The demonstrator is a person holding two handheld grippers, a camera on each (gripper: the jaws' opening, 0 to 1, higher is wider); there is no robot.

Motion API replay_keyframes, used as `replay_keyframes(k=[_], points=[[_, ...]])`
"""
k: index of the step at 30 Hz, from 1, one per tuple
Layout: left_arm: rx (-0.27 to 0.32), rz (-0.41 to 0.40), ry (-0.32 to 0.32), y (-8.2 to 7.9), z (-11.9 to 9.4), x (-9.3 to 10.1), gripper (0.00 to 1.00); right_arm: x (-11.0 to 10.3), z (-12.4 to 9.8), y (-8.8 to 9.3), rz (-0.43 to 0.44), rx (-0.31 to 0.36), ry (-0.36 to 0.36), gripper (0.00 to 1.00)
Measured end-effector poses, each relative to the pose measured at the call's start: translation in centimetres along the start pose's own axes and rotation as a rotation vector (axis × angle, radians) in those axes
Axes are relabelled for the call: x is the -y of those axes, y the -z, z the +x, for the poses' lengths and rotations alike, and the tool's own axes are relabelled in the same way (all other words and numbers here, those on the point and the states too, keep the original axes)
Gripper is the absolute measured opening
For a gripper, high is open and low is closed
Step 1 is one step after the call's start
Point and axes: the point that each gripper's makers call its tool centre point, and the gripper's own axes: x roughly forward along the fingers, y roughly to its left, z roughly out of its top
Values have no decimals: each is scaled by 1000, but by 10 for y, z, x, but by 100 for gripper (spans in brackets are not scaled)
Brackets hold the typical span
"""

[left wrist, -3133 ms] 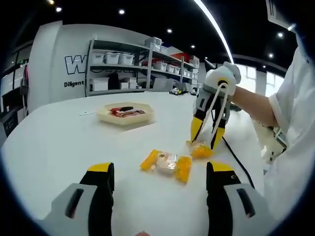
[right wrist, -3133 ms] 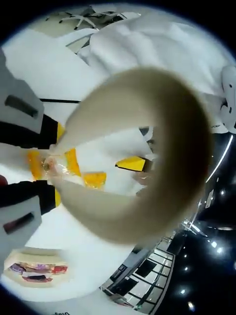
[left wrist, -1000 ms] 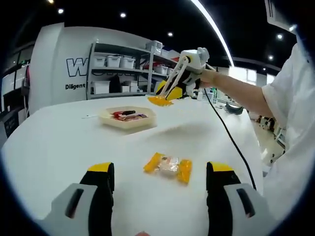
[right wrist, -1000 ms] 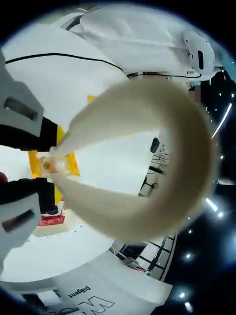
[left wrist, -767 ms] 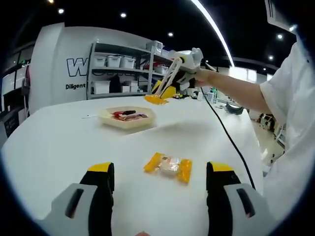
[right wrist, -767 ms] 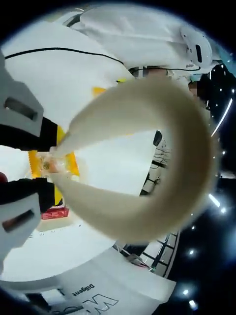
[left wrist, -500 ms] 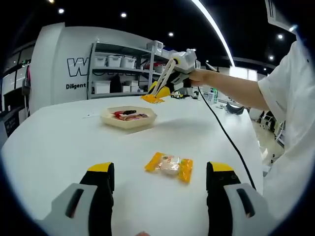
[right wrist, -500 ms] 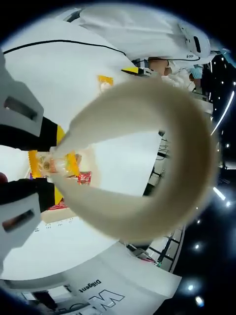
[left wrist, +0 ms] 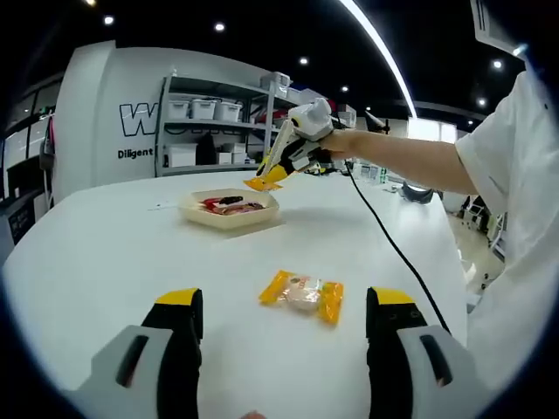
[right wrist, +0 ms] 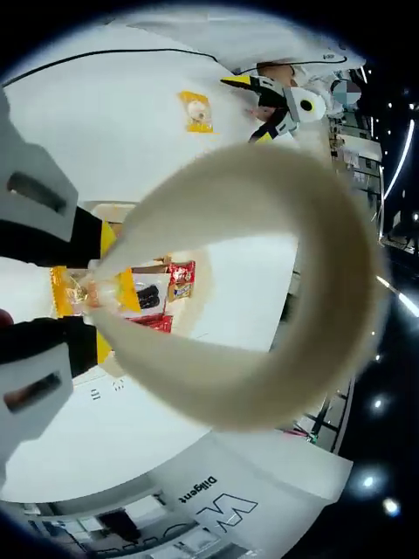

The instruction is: Place the target food into the container with the food tongs after gripping and lifting it, then release it inside without dropping or visibly crushing the food.

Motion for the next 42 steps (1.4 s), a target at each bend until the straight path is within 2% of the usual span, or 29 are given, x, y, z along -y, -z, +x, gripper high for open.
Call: replay_keyframes(k=[4, 15, 30, 39, 42], points=[[-1, 0, 2, 0, 1, 1, 75, 2, 7, -4, 15, -7, 14, 14], [0, 0, -1, 0, 0, -1, 75, 12, 20, 14, 85, -92, 75, 15], [-2, -4, -4, 3, -1, -2, 75, 19, 24, 21, 121, -91, 104, 19], [0, -5, -5, 3, -2, -2, 75, 17, 15, 14, 119, -69, 109, 19], [1, -5, -4, 3, -2, -1, 75, 20, 8, 9, 108, -63, 133, 18]])
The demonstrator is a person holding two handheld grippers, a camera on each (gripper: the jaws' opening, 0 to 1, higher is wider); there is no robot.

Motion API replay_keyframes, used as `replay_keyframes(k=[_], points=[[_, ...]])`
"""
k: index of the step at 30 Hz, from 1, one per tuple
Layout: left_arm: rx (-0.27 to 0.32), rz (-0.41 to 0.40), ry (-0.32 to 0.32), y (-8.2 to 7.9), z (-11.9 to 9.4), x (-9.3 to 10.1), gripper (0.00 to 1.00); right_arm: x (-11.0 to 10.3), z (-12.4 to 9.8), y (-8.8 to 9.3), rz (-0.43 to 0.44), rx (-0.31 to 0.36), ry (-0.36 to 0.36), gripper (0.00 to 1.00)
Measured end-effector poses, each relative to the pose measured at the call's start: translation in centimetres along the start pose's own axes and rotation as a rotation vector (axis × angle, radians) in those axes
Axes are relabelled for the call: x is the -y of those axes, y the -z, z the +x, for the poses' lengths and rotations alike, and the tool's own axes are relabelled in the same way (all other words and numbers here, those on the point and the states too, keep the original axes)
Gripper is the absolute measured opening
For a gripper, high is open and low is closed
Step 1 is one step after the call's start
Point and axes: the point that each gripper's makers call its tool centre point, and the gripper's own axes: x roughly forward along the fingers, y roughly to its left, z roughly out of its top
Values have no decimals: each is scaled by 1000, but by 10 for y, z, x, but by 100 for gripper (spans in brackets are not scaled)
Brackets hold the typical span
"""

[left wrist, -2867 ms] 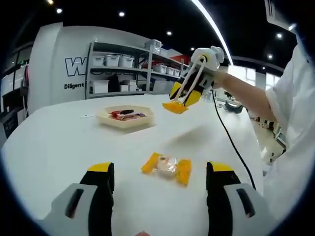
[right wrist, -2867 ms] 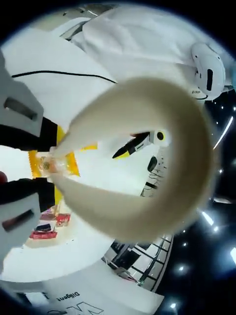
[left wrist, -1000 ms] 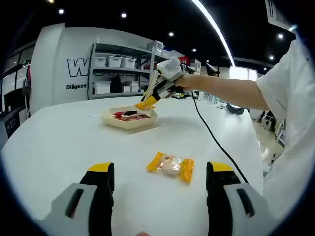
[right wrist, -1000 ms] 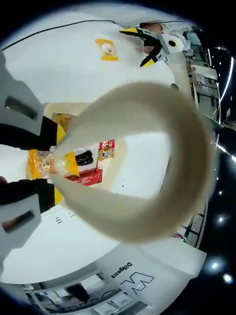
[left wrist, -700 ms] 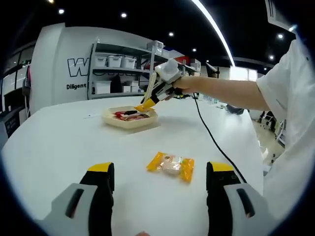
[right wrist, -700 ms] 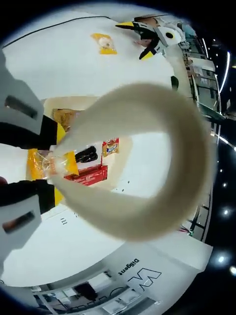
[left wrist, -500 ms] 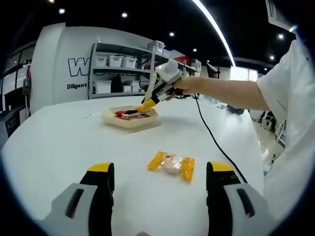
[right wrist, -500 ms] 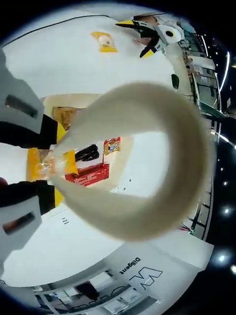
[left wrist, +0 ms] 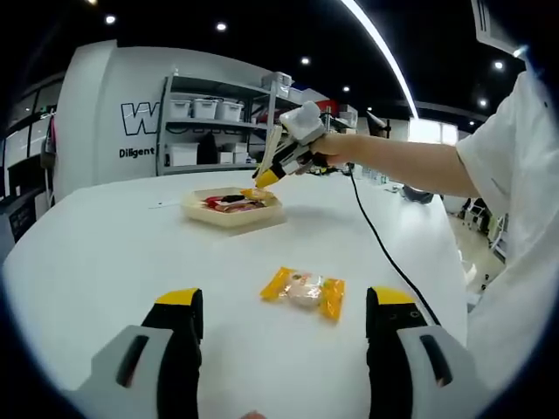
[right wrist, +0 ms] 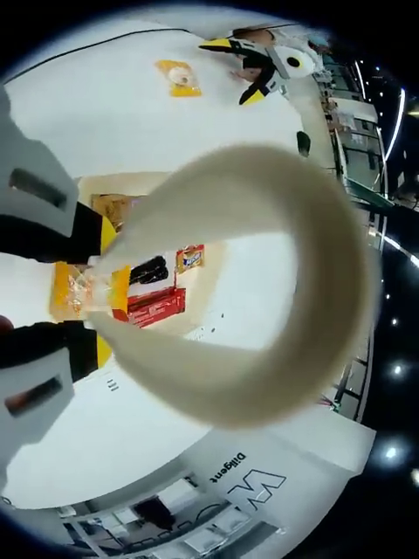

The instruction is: Place the target food into the container with the food tongs after gripping and lifting it, then release it inside without dropping or visibly crushing the food.

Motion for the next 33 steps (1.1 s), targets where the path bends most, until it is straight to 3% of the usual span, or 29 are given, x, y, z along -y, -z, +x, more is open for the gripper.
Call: replay_keyframes(k=[7, 16, 33], points=[[1, 0, 0, 0, -1, 1, 75, -6, -14, -8, -2, 12, 8, 18], [0, 2, 3, 1, 0, 4, 75, -29, -27, -11, 7, 45, -16, 17], [-10, 2, 10, 5, 2, 8, 75, -93, -42, -10, -42, 107, -97, 17]])
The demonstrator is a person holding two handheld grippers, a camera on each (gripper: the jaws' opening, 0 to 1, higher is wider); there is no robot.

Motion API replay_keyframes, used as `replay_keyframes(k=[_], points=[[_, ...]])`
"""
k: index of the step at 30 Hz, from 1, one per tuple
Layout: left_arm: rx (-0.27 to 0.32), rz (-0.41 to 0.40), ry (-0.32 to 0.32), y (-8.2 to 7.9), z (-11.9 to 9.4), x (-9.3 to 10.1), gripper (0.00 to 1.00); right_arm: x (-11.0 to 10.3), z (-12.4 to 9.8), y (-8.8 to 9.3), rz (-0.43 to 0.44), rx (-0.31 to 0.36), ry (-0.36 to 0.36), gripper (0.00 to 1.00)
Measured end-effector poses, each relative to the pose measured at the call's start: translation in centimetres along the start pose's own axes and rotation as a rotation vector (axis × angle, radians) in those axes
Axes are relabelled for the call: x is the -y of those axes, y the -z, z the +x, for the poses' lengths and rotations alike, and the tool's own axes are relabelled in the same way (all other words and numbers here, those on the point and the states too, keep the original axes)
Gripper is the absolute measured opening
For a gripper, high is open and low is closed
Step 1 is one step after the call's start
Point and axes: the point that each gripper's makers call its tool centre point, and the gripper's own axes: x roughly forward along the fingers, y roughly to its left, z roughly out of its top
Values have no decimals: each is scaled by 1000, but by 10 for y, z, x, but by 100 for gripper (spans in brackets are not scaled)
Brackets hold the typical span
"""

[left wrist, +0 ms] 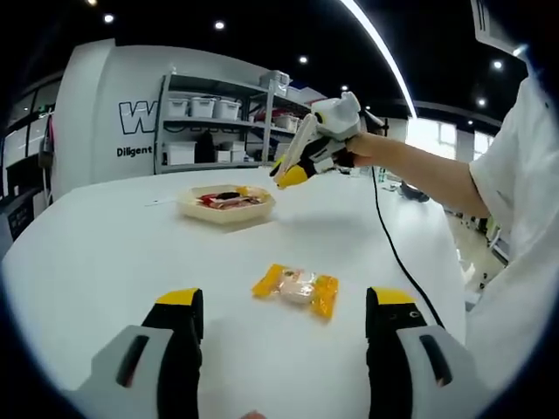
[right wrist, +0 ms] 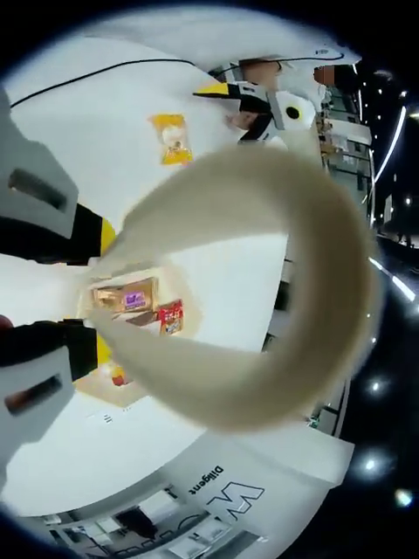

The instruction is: Place the target food into the container with the food tongs after gripping and lifting it, then release it inside without dropping or visibly crushing the food.

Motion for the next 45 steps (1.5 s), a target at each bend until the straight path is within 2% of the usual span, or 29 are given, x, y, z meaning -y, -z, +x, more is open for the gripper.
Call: replay_keyframes(k=[12, 22, 26, 36, 45], points=[[-9, 4, 9, 2, 3, 4, 75, -49, 4, 1, -18, 32, -98, 16], [-19, 8, 10, 3, 4, 4, 75, -105, 14, 0, -44, 80, -230, 17], [-21, 7, 9, 4, 4, 3, 75, -123, 18, -3, -58, 92, -255, 17], [-25, 0, 9, 6, 4, 2, 75, -147, 23, -16, -64, 121, -272, 17], [-21, -6, 6, 7, 3, 1, 75, -170, 25, -22, -85, 142, -322, 17]])
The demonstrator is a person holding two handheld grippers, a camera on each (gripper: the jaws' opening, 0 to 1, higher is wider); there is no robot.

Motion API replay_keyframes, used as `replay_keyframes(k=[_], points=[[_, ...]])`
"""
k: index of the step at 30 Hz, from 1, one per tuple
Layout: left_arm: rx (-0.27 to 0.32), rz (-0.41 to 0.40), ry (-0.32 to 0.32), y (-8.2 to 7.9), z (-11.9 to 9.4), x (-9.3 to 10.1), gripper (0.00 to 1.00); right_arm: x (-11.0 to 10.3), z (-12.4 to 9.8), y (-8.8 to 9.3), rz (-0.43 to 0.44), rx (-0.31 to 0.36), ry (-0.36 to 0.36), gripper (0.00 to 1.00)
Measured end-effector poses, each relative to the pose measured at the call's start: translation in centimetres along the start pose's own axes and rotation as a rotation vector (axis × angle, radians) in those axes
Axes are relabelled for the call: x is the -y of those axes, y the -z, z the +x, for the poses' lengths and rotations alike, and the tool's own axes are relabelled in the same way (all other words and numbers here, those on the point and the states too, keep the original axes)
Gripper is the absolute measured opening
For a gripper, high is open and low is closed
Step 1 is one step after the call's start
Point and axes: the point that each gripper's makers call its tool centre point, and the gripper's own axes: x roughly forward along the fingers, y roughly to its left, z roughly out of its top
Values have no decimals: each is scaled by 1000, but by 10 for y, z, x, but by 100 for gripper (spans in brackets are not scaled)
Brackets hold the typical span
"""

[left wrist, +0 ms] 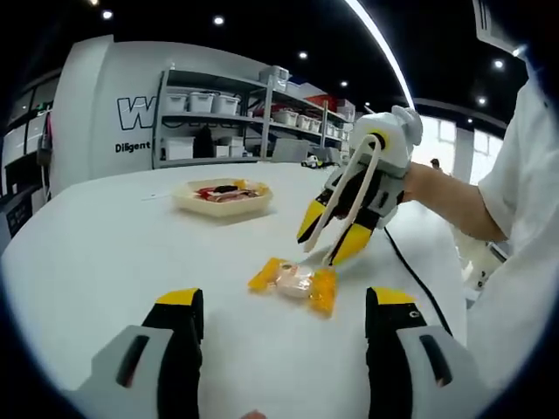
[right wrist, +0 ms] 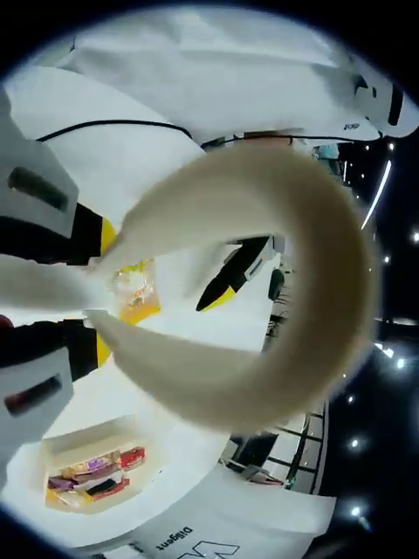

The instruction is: Place the target food into the container with the food tongs after gripping and lifting it, then release it inside without dropping or visibly crushing the food.

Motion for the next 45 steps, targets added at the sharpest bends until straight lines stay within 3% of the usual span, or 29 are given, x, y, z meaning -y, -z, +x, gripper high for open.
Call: replay_keyframes(k=[7, 24, 31, 35, 45], points=[[1, -3, -2, 0, -1, -1, 75, -10, 6, -2, -15, -6, -27, 17], [11, -6, -14, 0, -7, -5, 75, -26, 30, -29, -97, 9, -93, 18], [15, -9, -20, 0, -10, -7, 75, -18, 28, -39, -130, 22, -102, 18], [13, -9, -19, 1, -10, -7, 75, -2, 29, -44, -146, 27, -104, 18], [19, -12, -28, 0, -13, -10, 75, 16, 50, -45, -136, 14, -128, 18]])
